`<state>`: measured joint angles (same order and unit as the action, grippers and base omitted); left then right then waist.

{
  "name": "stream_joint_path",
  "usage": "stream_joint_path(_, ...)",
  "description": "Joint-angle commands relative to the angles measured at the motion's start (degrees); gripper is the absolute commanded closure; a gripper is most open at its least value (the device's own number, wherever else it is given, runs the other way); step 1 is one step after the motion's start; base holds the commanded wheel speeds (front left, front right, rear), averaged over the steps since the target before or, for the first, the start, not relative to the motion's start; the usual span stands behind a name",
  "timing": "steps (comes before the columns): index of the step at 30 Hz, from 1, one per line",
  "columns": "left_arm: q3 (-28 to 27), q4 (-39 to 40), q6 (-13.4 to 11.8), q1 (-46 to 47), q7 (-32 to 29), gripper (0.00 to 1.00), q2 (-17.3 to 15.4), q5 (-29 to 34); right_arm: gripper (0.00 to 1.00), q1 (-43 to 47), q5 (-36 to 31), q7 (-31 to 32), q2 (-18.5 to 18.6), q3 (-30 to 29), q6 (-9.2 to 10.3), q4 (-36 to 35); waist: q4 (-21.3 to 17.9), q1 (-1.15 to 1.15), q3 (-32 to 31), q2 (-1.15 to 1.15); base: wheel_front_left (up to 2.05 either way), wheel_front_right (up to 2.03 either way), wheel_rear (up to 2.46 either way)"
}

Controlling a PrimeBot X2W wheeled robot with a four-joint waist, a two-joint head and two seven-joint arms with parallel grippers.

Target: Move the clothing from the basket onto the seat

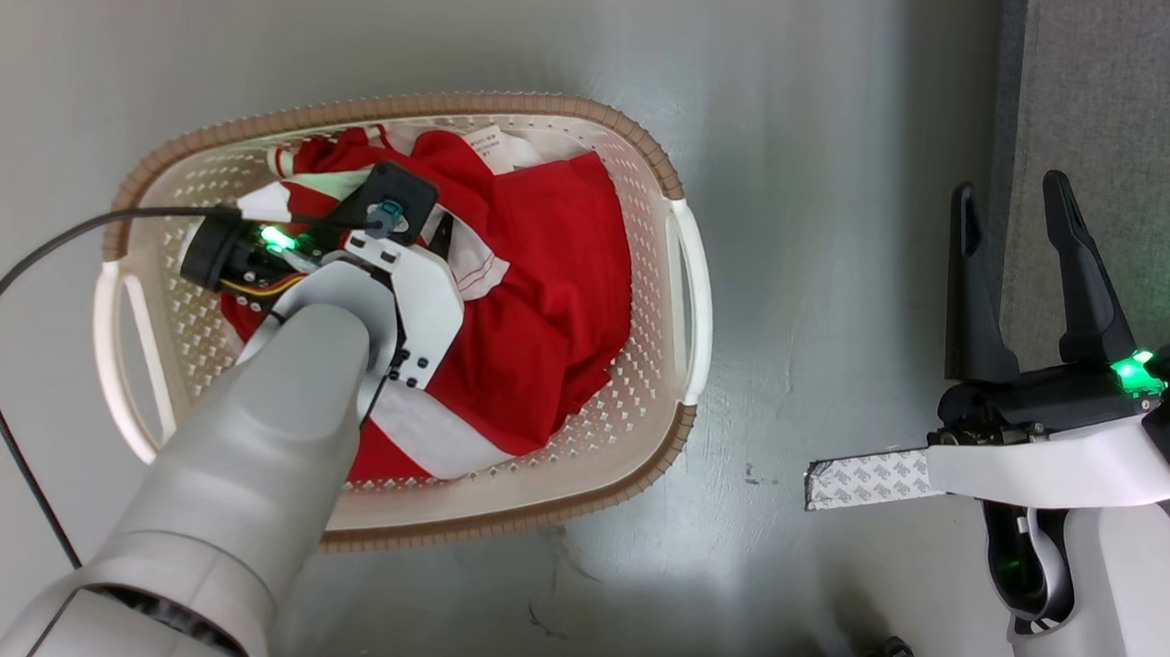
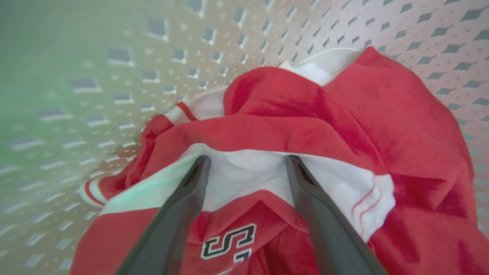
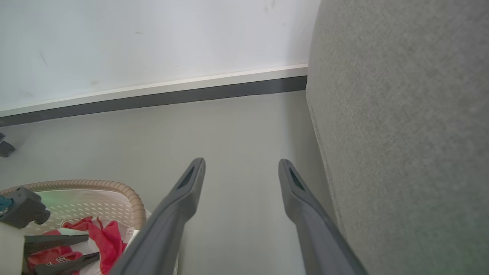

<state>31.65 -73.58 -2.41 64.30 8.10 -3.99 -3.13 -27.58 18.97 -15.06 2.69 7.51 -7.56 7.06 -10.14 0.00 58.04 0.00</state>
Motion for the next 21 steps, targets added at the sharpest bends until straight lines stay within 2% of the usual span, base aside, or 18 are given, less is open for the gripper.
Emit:
stream_joint_path(1, 0.06, -0.17, -0.34, 0.58, 0.27, 0.00, -0.09, -0.34, 0.00, 0.04, 0.07, -0.18, 0.40, -0.33, 0.14, 0.15, -0.19, 0.00, 0.24, 0.00, 0.00, 0.00, 0.00)
stream_joint_path(8, 0.79, -0.26, -1.11, 0.81, 0.35, 0.00, -0.45, -0.45, 0.00, 0.83, 0.12, -0.07, 0.49, -0.61, 0.16, 0.09, -0.43, 0.00, 1.09, 0.00, 0.00, 0.00, 0.00)
stream_joint_path(21, 1.99, -0.35, -0.94, 1.64, 0.42, 0.00, -0.39, -1.26, 0.00, 1.20, -0.49, -0.07, 0.54, -1.08, 0.17, -0.19, -0.20, 0.00, 2.34, 0.00, 0.00, 0.00, 0.00)
